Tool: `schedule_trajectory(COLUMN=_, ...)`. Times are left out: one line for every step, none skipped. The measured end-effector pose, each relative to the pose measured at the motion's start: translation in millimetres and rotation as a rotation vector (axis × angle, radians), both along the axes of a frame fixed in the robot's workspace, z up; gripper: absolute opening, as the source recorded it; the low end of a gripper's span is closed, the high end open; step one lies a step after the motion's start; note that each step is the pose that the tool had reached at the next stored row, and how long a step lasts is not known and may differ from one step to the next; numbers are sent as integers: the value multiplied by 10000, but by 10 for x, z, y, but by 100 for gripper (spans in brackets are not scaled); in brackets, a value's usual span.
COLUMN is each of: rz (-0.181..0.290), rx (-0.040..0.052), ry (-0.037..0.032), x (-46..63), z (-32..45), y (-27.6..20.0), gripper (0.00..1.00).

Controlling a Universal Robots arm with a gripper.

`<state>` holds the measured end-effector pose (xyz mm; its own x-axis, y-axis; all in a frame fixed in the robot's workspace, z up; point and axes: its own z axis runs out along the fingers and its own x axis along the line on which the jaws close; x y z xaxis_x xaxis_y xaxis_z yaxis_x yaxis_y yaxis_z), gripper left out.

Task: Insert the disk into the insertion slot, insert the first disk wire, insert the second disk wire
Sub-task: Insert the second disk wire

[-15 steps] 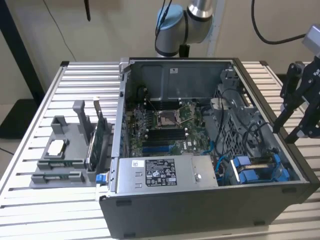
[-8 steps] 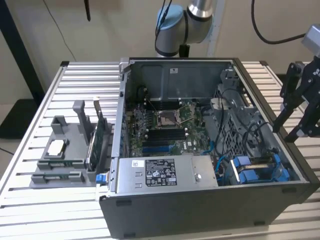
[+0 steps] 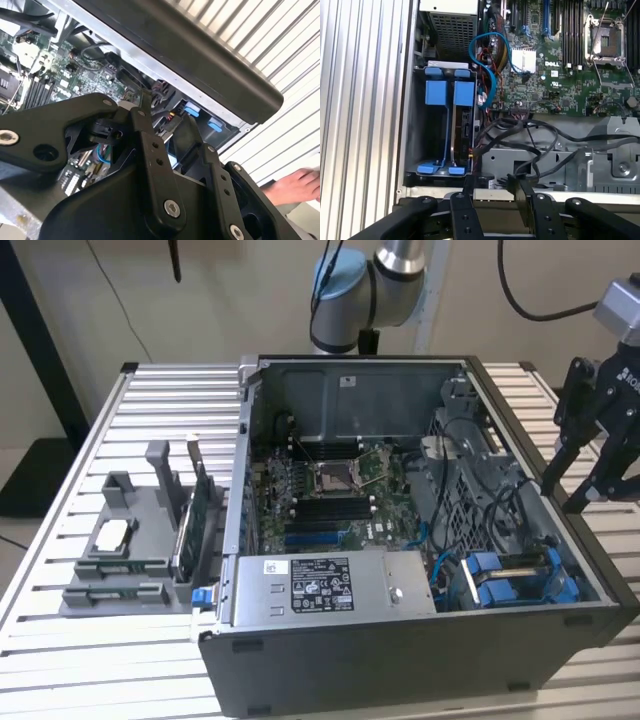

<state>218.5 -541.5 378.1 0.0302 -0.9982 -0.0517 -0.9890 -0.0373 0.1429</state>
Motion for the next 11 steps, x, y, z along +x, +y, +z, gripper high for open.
schedule_trajectory(rz=1, rx=-3, ry=0, x=0, z=4, y=2, gripper=45)
schedule_trajectory(rz=0, rx=-3, ry=2, x=1, z=28, y=2, gripper=45)
schedule_trajectory(rz=1, rx=-4, ry=4, x=1, z=42, y=3, gripper=45)
schedule_trajectory(rz=0, rx=0, ry=6, x=1, z=42, y=4, gripper=45)
schedule_trajectory(rz=0, rx=1, ry=7, x=0, z=43, y=9, gripper=45)
schedule_trajectory(rz=1, rx=-1, ry=6, x=0, z=47, y=15, gripper=45)
schedule_trajectory(rz=1, rx=-1, ry=7, x=0, z=47, y=18, gripper=45)
schedule_trajectory(rz=0, rx=-2, ry=6, x=1, z=46, y=18, gripper=45)
schedule_trajectory(rz=0, rx=0, ry=7, x=0, z=35, y=19, gripper=45)
schedule_trajectory(rz=0, rx=0, ry=7, x=0, z=18, y=19, gripper=45)
schedule_trajectory(rz=0, rx=-3, ry=6, x=0, z=1, y=20, gripper=45)
